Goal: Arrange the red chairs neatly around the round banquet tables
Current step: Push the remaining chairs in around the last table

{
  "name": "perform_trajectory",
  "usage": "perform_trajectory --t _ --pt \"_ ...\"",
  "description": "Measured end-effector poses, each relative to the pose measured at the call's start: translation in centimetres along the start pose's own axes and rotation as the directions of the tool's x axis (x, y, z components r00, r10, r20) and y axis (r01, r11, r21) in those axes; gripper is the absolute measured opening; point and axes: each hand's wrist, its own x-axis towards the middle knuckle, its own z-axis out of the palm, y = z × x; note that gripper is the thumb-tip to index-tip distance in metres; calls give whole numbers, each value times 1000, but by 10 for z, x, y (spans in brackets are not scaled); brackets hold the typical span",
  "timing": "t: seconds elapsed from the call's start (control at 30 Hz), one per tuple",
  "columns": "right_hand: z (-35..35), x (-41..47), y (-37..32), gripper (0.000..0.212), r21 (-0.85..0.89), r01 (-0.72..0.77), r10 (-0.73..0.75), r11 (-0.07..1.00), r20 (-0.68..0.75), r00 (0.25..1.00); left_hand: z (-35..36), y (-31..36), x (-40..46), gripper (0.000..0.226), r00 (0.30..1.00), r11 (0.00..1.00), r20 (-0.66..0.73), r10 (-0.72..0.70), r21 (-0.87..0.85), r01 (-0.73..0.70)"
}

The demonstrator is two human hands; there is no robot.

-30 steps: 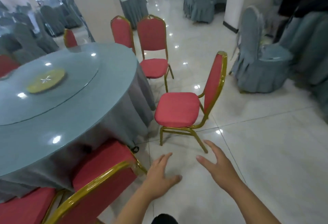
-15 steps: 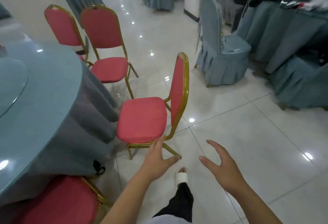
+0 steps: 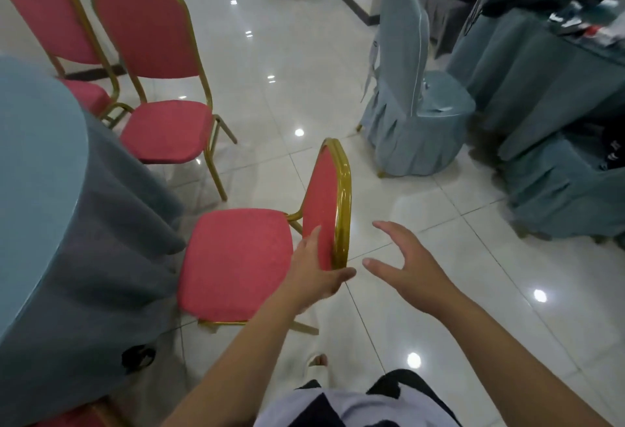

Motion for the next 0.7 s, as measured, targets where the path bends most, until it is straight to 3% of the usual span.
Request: perform_trajectory --t 0.17,0.23,0.33,0.4,0.47,0.63,0.7 --pt "-24 94 -7 70 -274 115 -74 955 155 985 -4 3 39 113 993 999 117 -23 33 20" --pt "-33 141 -16 84 -442 262 -137 858 295 946 -10 6 51 115 981 998 182 -63 34 57" --pt "-44 205 -24 90 -599 503 -234 623 472 850 -18 11 61 120 948 988 278 -155 56 145" --pt "-48 239 -26 87 -607 632 -283 482 574 768 -18 11 64 121 925 972 297 -235 54 230" --pt "-50 267 -27 85 -571 712 -301 408 652 696 -14 13 61 119 912 953 293 -287 -11 303" --pt "-46 315 -26 71 -435 825 -363 360 749 554 14 27 43 109 909 889 99 -406 -189 418" --pt "-38 328 -23 67 -373 842 -375 389 771 515 29 36 39 103 882 868 -21 -470 -195 457"
